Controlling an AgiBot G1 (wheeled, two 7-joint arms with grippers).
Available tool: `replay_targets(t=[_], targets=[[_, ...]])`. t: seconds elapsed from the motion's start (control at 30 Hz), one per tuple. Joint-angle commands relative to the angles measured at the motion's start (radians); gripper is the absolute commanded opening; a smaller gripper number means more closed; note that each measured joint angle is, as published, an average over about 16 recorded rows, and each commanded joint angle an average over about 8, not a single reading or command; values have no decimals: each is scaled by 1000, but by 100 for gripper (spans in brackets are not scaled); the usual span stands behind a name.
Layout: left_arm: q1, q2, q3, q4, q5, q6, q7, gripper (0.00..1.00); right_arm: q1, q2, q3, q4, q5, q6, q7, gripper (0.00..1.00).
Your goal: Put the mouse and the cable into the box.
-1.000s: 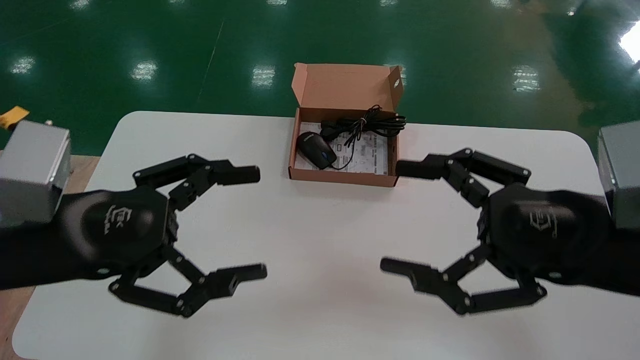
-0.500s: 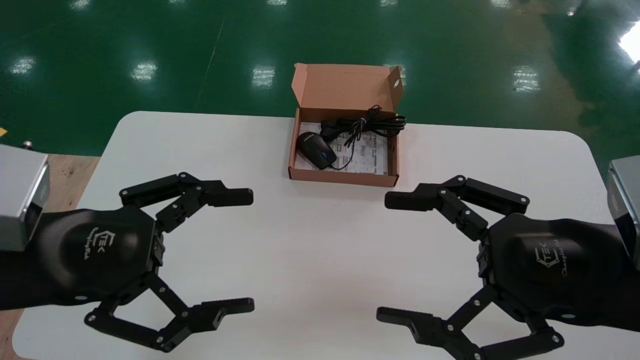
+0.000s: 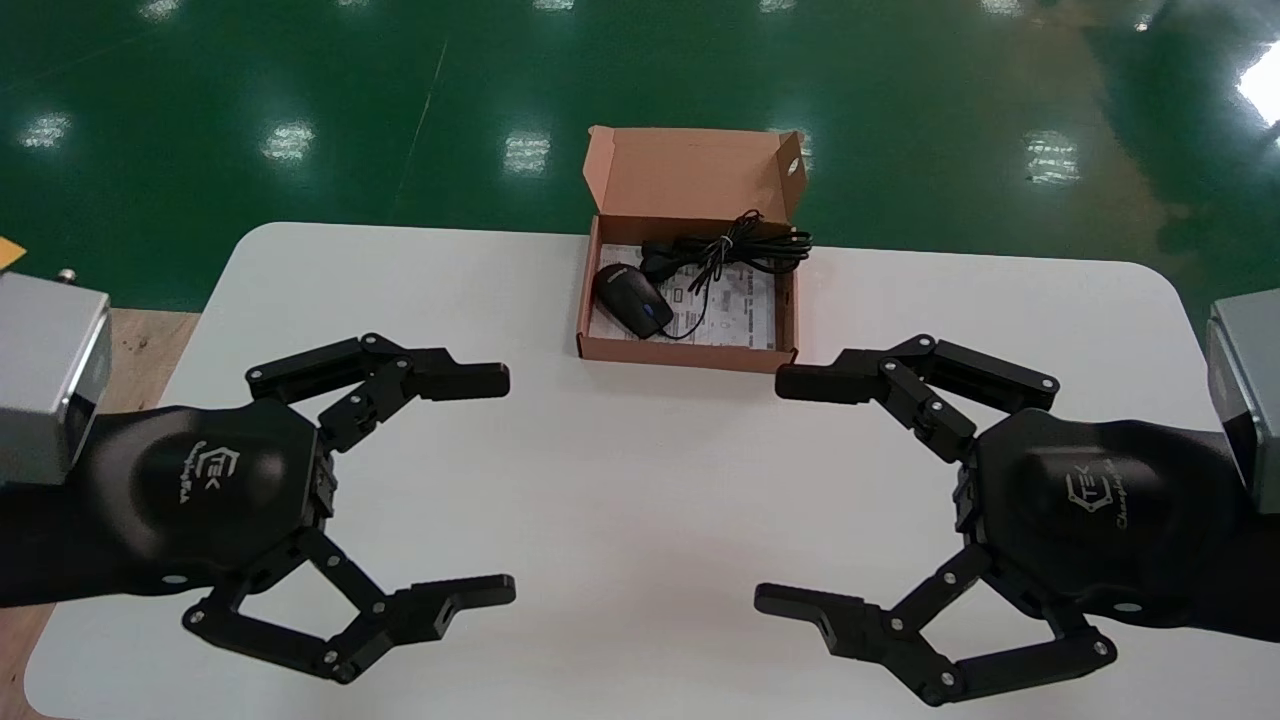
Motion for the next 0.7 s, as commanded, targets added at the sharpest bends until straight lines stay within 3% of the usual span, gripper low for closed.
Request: replay_targets(t=[0.03, 0.7], targets=[[-1, 1, 1, 1, 0, -1, 0, 100, 1, 0, 0, -2, -1, 1, -1, 100], [-3, 4, 4, 5, -1, -4, 2, 100, 4, -2, -2, -7, -4, 4, -3, 100]])
